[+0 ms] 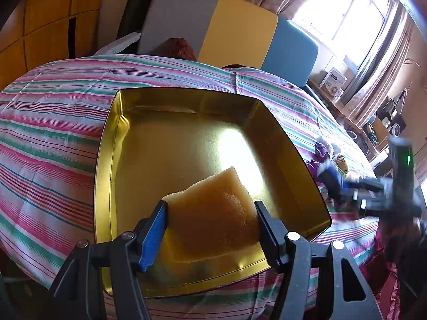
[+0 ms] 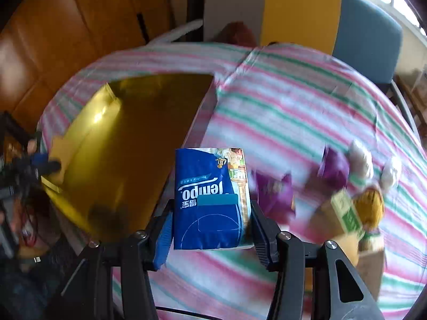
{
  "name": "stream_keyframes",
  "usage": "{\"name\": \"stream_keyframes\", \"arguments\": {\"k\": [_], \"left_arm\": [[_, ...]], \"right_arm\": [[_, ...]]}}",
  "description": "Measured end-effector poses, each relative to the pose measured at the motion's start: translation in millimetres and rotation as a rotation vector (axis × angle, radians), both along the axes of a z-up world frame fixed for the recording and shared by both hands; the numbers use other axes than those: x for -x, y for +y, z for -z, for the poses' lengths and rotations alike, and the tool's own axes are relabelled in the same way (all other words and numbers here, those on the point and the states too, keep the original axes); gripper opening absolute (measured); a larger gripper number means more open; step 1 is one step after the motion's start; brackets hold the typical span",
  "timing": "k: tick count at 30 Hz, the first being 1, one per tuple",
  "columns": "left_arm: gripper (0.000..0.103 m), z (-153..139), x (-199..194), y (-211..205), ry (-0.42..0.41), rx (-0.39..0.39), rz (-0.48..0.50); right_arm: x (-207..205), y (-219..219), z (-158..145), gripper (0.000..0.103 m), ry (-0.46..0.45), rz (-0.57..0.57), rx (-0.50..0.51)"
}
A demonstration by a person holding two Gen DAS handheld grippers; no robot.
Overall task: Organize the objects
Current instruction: 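Lower the sponge into the tray with left tool while right tool grasps the tissue pack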
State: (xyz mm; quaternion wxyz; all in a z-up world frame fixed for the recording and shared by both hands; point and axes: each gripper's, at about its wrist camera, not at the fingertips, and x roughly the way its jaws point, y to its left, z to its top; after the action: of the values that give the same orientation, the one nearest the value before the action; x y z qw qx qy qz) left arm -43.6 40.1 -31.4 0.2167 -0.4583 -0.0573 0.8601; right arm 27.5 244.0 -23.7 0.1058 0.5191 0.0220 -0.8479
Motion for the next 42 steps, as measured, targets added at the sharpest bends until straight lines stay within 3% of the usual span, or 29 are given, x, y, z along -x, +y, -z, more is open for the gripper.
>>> {"name": "stream_keyframes", "arguments": {"k": [7, 15, 21, 30, 42], "left_arm": [[0.064, 0.4, 6.6, -7.5, -0.011, 0.011, -0.038], [0.064, 12.1, 9.6, -7.1, -0.034, 0.039, -0.064], [0.064, 4.2, 20.7, -2.6, 0.002, 0.073, -0.052], [0.064, -2.3, 78.2, -1.8, -0.022, 0.093, -0.085], [0.066, 36.0, 171.8, 2.5, -0.066, 0.281, -0.153]], "right_arm": [[-22.3, 20.9, 43.5, 0.052, -0.095, 0.066, -0.025], [-20.0, 16.4, 45.3, 0.052, -0.07, 0.044, -0.058], [-18.3, 19.3, 46.6, 0.053, -0.072, 0.046, -0.056], [-16.8, 19.5, 47.5, 0.053, -0.072, 0.046, -0.056], [-14.8, 19.0, 47.9, 0.053, -0.073, 0.049, -0.054]]}}
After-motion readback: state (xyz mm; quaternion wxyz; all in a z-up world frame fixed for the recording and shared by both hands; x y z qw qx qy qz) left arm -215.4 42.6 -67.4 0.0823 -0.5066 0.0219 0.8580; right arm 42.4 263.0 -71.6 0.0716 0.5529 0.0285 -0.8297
